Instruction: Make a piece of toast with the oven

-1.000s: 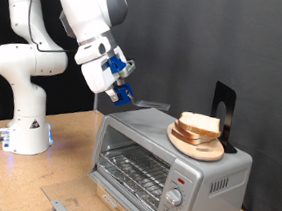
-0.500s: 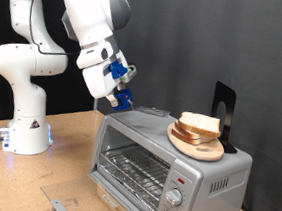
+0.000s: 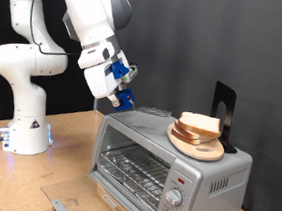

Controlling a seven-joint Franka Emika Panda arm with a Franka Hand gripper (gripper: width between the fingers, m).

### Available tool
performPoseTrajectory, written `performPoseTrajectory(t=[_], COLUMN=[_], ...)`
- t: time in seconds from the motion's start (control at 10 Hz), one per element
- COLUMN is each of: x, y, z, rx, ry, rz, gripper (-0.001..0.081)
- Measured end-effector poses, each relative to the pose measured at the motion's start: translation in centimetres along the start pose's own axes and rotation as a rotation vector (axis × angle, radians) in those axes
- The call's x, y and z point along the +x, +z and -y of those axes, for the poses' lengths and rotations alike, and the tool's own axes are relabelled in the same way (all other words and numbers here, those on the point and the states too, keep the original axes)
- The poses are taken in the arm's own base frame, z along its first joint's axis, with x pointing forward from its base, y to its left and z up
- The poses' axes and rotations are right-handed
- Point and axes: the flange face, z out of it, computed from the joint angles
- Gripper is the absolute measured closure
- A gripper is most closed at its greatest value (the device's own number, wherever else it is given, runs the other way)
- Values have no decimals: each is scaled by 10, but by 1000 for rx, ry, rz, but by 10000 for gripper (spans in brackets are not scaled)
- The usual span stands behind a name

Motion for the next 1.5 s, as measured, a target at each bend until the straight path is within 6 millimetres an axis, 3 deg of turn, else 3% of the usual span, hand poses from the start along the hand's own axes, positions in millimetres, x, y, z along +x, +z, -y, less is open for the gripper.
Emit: performPoseTrajectory(t=[0.4,1.0,1.5], x=[6,14,16], y=[11,7,15], z=[3,7,11], rx=[-26,-18,-20], ry=[15,16,28], rz=[-13,-50,-34], gripper=[440,440,440])
